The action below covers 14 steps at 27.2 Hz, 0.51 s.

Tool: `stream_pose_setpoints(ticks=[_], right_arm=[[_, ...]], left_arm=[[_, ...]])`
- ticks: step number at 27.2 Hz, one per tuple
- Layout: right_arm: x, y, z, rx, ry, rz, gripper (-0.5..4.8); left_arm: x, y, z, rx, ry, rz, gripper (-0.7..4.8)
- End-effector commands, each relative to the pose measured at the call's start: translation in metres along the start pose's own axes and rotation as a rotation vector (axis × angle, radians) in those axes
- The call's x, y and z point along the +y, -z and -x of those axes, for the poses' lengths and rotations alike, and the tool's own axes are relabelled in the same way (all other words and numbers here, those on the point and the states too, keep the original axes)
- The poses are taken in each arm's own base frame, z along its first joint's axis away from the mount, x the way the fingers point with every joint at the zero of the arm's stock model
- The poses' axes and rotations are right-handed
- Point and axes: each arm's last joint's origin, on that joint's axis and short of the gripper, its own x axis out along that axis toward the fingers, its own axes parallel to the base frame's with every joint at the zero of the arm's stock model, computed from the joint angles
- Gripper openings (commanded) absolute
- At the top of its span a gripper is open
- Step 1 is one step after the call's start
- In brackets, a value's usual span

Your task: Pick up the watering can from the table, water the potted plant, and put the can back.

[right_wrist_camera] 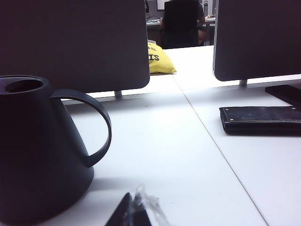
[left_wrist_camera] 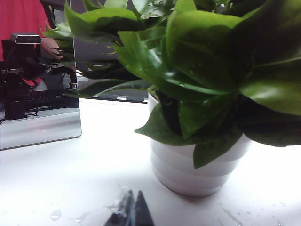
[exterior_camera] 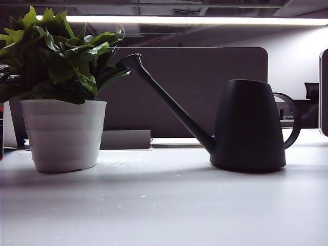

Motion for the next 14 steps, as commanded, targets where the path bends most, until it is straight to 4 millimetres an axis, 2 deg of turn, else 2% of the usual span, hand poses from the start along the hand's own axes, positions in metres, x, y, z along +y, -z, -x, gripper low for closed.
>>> stream_pose_setpoints(ticks=[1,9,13,14], right_arm=[[0.000,-0.001,0.000,-0.016,0.005,0.003,-0.01],[0.000,-0.001,0.000,-0.014,0.007,-0.003,-0.01],[0.001,-0.010,0.001,-0.059,0.004,-0.001,0.02],[0.001,-0.017,0.002,-0.072,0.003,-0.001,0.38]], left_arm=[[0.000,-0.002,0.000,-0.012,0.004,-0.005,-0.06],[0.000,-0.002,0.000,-0.015,-0.014,-0.005,-0.06],[-0.001,-0.010,0.002,-0.035,0.016,-0.007,-0.06],[-0.002,-0.014,0.003,-0.046,0.024,-0.008,-0.06]])
